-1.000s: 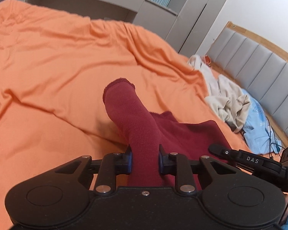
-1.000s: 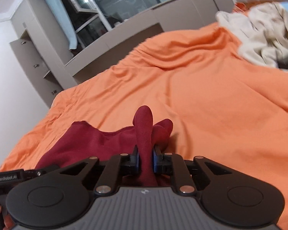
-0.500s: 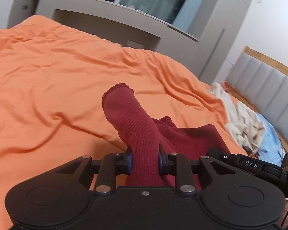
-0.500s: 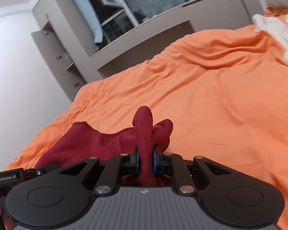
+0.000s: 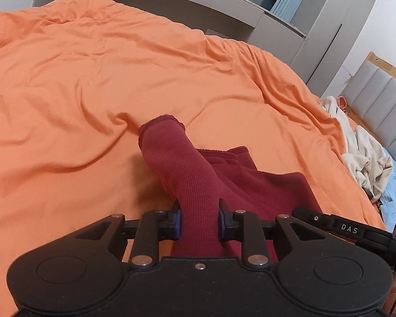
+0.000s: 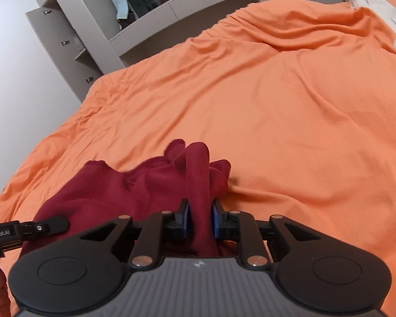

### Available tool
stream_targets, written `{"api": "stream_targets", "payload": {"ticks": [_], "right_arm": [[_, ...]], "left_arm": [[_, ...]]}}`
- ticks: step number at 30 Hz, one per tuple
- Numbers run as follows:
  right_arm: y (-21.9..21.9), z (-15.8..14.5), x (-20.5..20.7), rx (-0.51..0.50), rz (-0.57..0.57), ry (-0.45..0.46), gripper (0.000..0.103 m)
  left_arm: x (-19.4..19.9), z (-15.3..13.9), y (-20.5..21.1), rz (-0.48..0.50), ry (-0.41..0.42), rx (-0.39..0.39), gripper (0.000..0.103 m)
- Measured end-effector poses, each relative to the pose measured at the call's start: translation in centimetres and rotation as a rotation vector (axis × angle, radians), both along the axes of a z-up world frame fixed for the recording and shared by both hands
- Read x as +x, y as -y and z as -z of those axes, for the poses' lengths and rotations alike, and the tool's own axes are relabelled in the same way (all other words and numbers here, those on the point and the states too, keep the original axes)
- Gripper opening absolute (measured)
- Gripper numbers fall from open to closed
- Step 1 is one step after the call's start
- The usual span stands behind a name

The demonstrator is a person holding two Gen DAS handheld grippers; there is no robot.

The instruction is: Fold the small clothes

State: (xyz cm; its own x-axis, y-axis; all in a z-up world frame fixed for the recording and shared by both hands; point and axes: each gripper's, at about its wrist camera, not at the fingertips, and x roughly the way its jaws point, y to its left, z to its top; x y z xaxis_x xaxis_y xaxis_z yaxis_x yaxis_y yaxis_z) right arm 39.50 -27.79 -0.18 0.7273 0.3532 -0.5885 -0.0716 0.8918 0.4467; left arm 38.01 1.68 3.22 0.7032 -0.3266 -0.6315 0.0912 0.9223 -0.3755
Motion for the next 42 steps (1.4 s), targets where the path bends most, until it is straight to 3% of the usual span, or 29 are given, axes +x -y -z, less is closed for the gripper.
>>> {"api": "stream_targets", "payload": {"ticks": [3, 6, 8, 9, 13, 16, 26, 33, 42], "right_arm": [[0.2, -0.2, -0.4, -0.017, 0.008, 0.009, 0.033], [0.2, -0.5, -0.9, -0.056, 0.014, 0.025, 0.055], [0.2, -0.8, -1.1, -0.085, 0.024, 0.038, 0.071], [0.2, -1.0, -1.2, -0.094, 0.028, 0.045, 0.074], [0.7, -2.0, -2.2, -0.115, 0.052, 0.085, 0.093], [1.0, -3.2, -3.6, -0.132, 0.069, 0.132, 0.101], [0.6, -7.4, -11.8, -0.193, 0.073, 0.331, 0.103], [-0.1, -7.9, -19.6, -0.220, 0.058, 0.419, 0.103], [-1.8, -7.3, -29.6, -0.297, 0.060, 0.516, 0.103]], "left_arm": [[0.0, 0.0, -0.1, -0.012, -0.006, 0.011, 0.034], [0.3, 0.2, 0.1, -0.038, -0.039, 0.033, 0.049], [0.3, 0.4, -0.1, -0.053, -0.056, 0.025, 0.065], [0.3, 0.3, -0.2, -0.062, -0.060, 0.020, 0.069], [-0.6, -0.8, -0.4, -0.119, -0.020, 0.040, 0.094], [-1.9, -2.2, -0.3, -0.151, 0.035, 0.076, 0.100], [-12.0, -5.6, 2.2, -0.157, 0.308, 0.337, 0.102], [-19.7, -6.2, 2.3, -0.180, 0.394, 0.329, 0.102], [-27.2, -4.6, 2.2, -0.188, 0.416, 0.299, 0.102]]}}
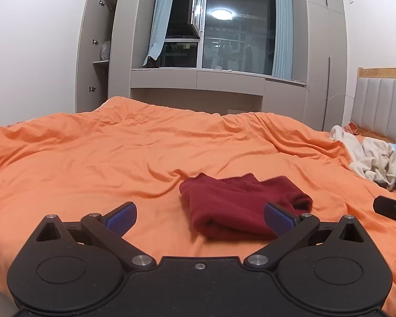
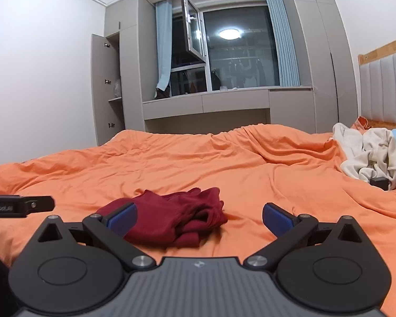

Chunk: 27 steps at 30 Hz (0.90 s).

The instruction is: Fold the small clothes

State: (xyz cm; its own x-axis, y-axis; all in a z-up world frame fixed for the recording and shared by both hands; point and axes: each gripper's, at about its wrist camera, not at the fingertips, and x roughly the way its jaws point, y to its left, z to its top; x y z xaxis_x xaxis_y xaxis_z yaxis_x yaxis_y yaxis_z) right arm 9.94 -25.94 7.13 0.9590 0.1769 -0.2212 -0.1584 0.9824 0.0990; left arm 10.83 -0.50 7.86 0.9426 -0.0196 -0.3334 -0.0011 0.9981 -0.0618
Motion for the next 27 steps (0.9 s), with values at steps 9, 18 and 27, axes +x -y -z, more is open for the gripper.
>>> {"api": "stream_targets", "payload": {"ticks": [9, 18, 27], "right_arm": [[-1.8, 1.8, -4.3, -0.105, 0.049, 0.009, 0.103], [-0.2, 2.5, -4.1, -0.053, 0.125, -0.017, 0.103], [-0.6, 2.8, -4.0, -0.070, 0.108, -0.021, 0.103]], "left_arm": [[-4.1, 2.3, 0.0, 0.029, 0.013, 0.026, 0.102], [-4.5, 4.2, -1.1, 0.018, -0.021, 0.010, 0.102], [-4.3, 4.3, -1.3, 0.020, -0.026, 0.010, 0.102]]}}
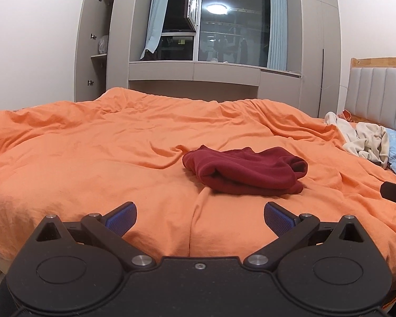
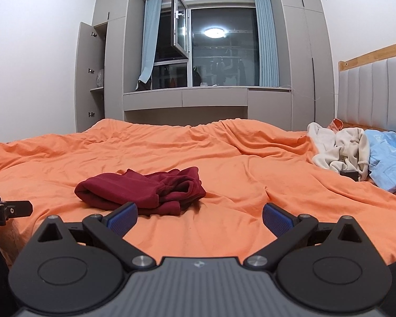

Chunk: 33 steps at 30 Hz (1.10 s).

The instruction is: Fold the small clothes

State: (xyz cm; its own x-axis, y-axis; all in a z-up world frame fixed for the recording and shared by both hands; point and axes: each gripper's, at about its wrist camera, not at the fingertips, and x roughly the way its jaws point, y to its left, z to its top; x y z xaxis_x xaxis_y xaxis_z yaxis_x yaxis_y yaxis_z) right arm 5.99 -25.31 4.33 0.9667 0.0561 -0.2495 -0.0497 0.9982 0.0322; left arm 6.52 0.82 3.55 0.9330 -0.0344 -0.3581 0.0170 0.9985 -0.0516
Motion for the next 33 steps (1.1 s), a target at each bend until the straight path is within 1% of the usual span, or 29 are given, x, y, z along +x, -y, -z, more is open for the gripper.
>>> {"api": "stream_targets", "payload": {"ticks": [7, 33], "right_arm": [[0.29, -0.02, 0.14, 0.018, 0.008, -0.001, 0.103], [0.25, 0.42, 0.49, 0.027, -0.003, -0.027, 0.103]], "left_arm": [[0.09, 0.08, 0.07, -0.002, -0.004, 0.005, 0.102], [0.11, 0.43, 0.20, -0.001, -0.013, 0.005, 0.102]]}}
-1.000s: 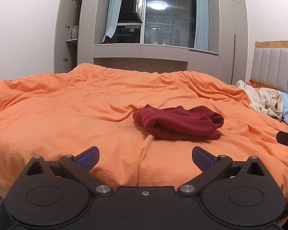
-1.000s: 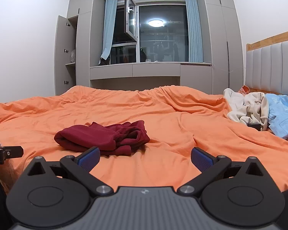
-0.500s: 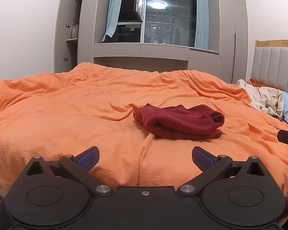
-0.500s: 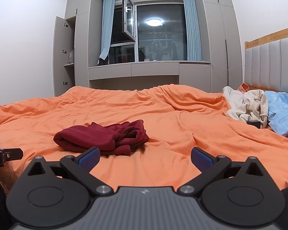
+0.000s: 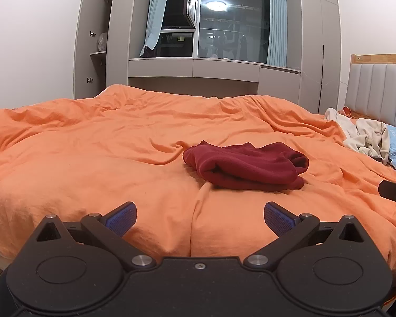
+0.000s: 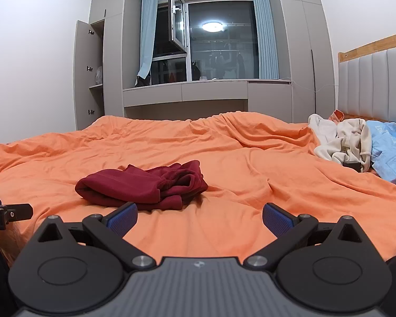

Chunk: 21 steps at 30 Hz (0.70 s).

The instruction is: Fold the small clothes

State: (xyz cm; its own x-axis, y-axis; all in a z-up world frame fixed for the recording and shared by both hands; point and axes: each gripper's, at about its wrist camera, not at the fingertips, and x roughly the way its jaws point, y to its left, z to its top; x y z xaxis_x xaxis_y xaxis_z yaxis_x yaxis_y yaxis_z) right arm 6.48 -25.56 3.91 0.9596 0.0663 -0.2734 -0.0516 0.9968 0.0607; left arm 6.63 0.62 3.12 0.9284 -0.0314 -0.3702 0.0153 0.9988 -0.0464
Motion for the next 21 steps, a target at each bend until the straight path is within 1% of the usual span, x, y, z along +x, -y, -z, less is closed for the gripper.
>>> {"api": "stream_targets", "payload": {"ticks": [21], "right_arm": [[-0.13, 0.21, 0.03, -0.006, -0.003, -0.003, 0.103]], "left_arm": [[-0.07, 0.15, -0.06, -0.005, -0.004, 0.000, 0.102]]}}
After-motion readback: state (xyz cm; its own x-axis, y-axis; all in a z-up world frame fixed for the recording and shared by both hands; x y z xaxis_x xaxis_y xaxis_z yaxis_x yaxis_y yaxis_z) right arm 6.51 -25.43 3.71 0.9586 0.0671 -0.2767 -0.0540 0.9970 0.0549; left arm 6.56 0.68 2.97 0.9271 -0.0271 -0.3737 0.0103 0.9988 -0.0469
